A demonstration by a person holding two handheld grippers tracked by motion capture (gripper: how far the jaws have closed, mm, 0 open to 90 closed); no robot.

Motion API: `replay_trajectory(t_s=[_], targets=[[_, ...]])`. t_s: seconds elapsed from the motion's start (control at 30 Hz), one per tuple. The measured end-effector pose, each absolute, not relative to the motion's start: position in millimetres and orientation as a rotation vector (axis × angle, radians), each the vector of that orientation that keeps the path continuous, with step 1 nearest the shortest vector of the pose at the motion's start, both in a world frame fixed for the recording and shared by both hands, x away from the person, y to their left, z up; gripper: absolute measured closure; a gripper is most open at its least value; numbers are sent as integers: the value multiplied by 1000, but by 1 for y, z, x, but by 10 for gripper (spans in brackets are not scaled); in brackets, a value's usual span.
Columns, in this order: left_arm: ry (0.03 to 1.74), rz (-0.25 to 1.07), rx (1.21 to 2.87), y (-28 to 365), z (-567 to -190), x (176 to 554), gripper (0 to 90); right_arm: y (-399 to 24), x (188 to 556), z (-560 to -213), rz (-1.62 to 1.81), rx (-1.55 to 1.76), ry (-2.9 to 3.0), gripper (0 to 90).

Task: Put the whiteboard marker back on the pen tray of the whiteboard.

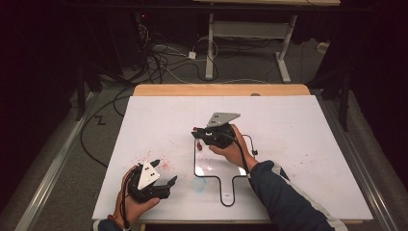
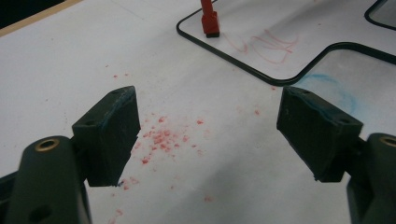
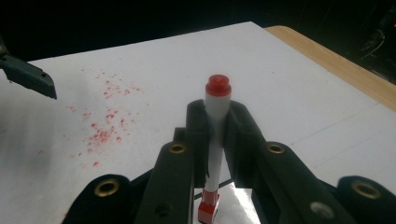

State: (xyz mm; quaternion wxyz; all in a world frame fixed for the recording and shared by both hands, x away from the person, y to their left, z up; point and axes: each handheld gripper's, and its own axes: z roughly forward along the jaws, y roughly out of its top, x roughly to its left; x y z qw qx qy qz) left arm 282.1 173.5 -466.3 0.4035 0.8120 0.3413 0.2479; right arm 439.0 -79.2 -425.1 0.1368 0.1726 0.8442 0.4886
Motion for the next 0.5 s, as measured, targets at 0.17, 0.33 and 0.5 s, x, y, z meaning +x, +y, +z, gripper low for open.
replay_trajectory(t_s=[0.17,0.33,0.5], targets=[[858,621,2059,173,-467,282,206,-88,444,-422,1275,551,2359,818],[857,622,2065,172,-467,282,206,-91,440,-423,1283,562,2354,818],[854,621,2065,171,-467,281,207,-85,424,-425,1385,492,2426,817]])
